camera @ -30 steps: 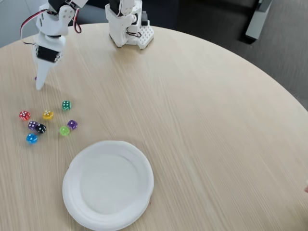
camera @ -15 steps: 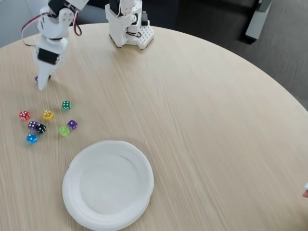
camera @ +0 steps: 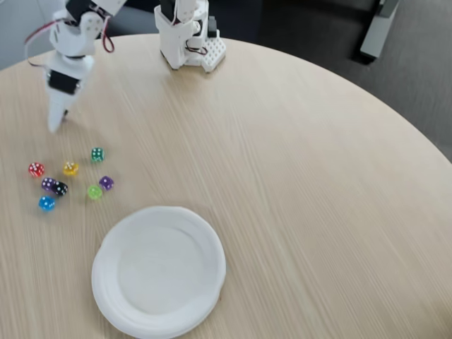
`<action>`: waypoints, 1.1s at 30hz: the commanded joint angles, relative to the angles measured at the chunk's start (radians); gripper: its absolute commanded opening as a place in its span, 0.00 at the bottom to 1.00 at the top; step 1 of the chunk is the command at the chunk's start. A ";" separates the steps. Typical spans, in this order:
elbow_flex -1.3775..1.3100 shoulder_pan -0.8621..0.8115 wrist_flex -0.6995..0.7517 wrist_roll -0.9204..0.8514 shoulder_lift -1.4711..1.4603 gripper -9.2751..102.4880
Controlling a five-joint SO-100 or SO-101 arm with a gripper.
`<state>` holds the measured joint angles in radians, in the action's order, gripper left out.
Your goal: Pick a purple dice and put it in the plate.
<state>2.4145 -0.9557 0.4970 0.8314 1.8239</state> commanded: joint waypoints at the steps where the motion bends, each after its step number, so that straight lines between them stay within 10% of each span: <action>1: -0.051 0.003 0.035 -0.012 0.000 0.26; 33: -0.155 0.020 0.133 0.097 -0.103 0.27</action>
<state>2.3086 -0.9434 0.6259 0.9204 1.7303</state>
